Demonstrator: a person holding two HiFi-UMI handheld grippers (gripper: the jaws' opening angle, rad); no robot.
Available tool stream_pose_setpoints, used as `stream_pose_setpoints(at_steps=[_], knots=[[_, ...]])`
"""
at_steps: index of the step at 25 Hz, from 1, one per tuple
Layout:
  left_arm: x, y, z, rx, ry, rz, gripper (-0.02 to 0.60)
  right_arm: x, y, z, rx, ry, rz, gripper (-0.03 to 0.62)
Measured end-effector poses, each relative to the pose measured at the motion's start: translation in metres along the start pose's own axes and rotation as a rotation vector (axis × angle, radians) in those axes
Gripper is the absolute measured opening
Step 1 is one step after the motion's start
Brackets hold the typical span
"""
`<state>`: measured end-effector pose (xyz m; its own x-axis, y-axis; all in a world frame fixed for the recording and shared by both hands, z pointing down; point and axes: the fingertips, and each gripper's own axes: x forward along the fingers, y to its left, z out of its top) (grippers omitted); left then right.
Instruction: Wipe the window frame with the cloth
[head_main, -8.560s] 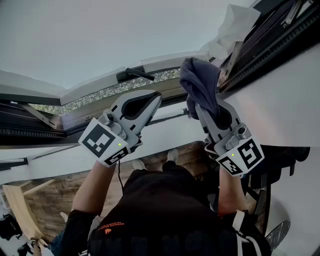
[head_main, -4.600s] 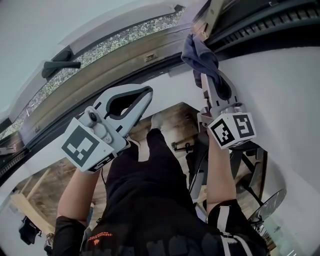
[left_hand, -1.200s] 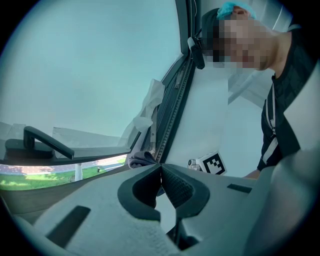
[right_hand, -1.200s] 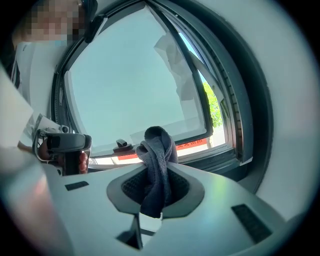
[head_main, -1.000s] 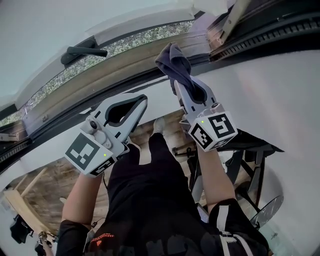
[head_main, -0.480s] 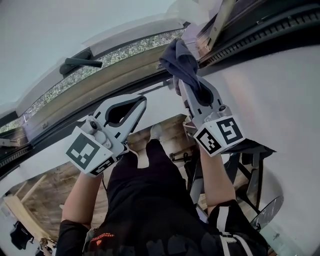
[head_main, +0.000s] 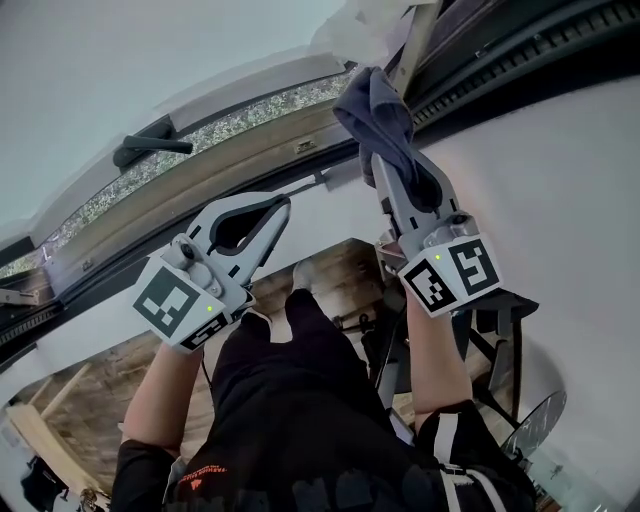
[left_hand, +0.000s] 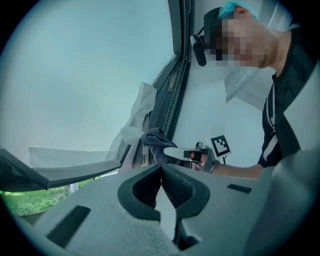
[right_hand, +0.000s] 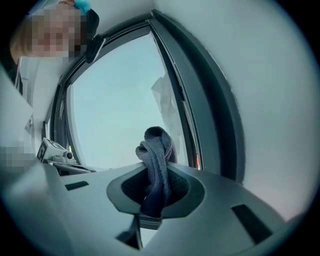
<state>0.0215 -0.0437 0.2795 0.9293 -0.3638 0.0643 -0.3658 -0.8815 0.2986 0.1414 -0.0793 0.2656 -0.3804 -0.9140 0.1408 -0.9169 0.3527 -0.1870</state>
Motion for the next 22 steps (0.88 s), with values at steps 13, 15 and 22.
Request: stream_pose_setpoints(at_steps=[13, 15, 22], knots=[[0.019, -0.008, 0.017, 0.02, -0.025, -0.023, 0.02, -0.024, -0.023, 0.067, -0.082, -0.095, -0.048, 0.043], [0.022, -0.009, 0.021, 0.025, -0.03, -0.026, 0.02, -0.026, -0.025, 0.074, -0.091, -0.106, -0.054, 0.043], [0.03, -0.01, 0.023, 0.025, -0.03, -0.031, 0.02, -0.029, -0.034, 0.078, -0.094, -0.111, -0.062, 0.043]])
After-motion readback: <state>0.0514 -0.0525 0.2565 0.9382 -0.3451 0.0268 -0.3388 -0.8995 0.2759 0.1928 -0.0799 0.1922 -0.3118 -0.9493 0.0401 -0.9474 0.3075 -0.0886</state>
